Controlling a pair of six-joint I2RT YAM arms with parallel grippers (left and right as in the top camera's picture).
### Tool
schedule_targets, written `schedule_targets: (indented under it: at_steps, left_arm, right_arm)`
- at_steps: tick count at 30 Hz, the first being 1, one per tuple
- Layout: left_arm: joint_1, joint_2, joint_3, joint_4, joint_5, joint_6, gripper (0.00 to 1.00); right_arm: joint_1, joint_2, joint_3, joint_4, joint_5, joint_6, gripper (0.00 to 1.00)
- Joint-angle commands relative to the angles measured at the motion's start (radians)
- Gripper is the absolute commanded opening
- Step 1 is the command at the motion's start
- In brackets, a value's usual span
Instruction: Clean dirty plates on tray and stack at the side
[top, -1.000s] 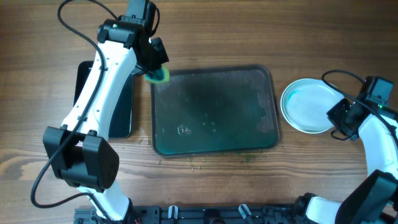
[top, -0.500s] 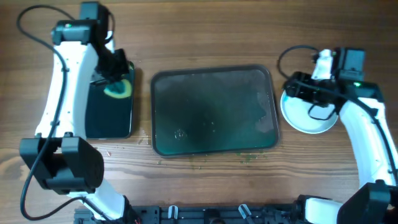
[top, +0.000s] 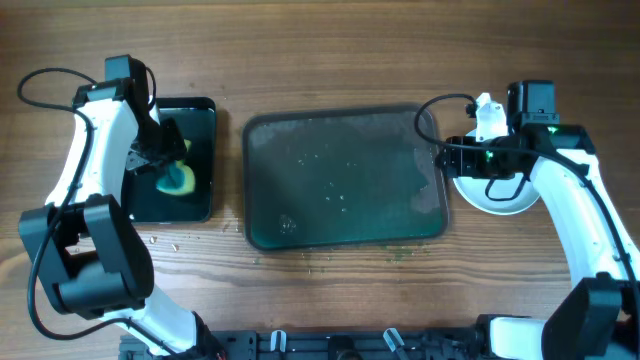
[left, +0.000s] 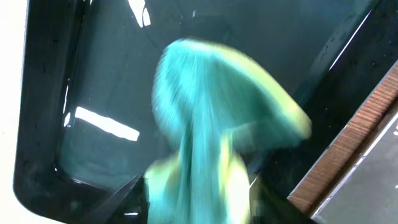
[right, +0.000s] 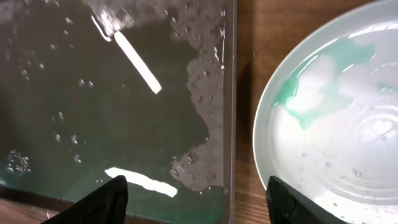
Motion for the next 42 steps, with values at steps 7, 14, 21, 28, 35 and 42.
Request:
schedule_targets:
  at_steps: [7, 14, 21, 28, 35, 42]
  left_arm:
    - [0.008, -0.051, 0.120, -0.076, 0.043, 0.030, 0.80]
    - [-0.010, -0.196, 0.169, -0.095, 0.264, 0.116, 0.78]
    - [-0.060, -0.319, 0.168, -0.111, 0.265, 0.115, 1.00]
    - [-0.060, -0.315, 0.168, -0.111, 0.265, 0.115, 1.00]
    - [-0.060, -0.315, 0.168, -0.111, 0.266, 0.115, 1.00]
    - [-0.060, -0.315, 0.168, -0.111, 0.265, 0.115, 1.00]
  right_arm:
    - [0.008, 0.041, -0.084, -0.015, -0.036, -0.064, 0.68]
    - [0.008, 0.014, -0.058, 0.024, -0.105, -0.047, 0.76]
    - [0.008, -0.223, 0.070, -0.024, -0.084, 0.003, 1.00]
    - [0.008, -0.528, 0.101, -0.060, -0.053, 0.013, 0.99]
    - [0.008, -0.678, 0.100, -0.093, -0.053, 0.063, 1.00]
    - [0.010, -0.671, 0.080, -0.025, 0.026, 0.004, 1.00]
